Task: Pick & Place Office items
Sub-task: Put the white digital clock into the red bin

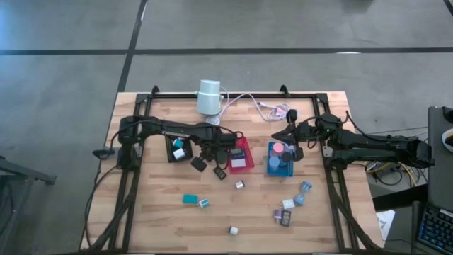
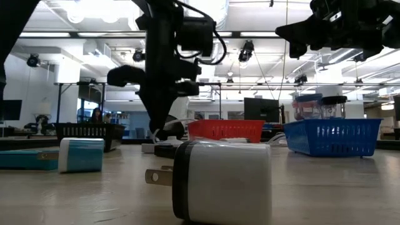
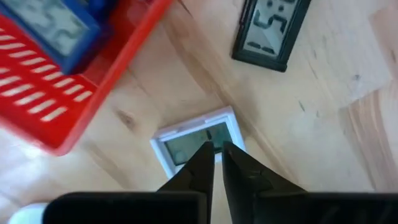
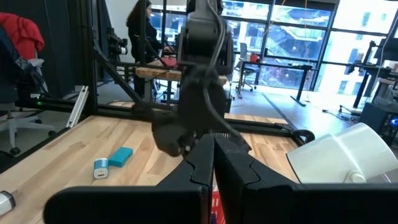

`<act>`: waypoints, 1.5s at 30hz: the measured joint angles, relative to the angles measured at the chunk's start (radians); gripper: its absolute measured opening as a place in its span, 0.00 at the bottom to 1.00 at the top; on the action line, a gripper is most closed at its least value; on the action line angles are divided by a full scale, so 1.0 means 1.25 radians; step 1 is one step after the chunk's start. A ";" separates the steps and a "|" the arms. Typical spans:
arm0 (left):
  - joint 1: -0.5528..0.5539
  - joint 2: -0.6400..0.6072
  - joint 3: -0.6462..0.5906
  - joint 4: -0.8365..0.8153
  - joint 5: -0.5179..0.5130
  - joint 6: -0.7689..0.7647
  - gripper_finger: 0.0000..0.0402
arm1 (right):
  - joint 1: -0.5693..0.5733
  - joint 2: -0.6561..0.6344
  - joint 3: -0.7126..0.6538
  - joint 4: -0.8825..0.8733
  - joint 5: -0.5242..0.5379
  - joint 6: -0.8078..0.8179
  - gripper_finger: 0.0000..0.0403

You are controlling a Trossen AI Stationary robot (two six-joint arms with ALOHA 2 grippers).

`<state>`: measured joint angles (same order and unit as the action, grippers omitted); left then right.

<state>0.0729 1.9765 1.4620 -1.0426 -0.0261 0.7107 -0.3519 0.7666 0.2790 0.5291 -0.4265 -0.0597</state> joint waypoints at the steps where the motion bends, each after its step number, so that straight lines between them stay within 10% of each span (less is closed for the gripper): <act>1: 0.000 -0.007 0.000 0.005 0.000 -0.006 0.10 | 0.000 0.000 0.000 0.000 0.000 0.000 0.02; 10: 0.004 -0.027 -0.033 0.089 0.033 -0.038 0.28 | 0.000 0.000 0.000 -0.002 -0.001 0.004 0.02; 27: 0.008 -0.032 -0.180 0.243 -0.133 -0.096 0.97 | 0.000 0.000 0.000 -0.020 -0.002 0.003 0.02; 45: 0.022 -0.029 -0.183 0.266 -0.022 0.108 0.98 | 0.000 0.000 0.000 -0.022 -0.002 0.001 0.02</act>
<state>0.1001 1.9406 1.2333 -0.7098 -0.0541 0.8453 -0.3515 0.7670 0.2790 0.5018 -0.4288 -0.0588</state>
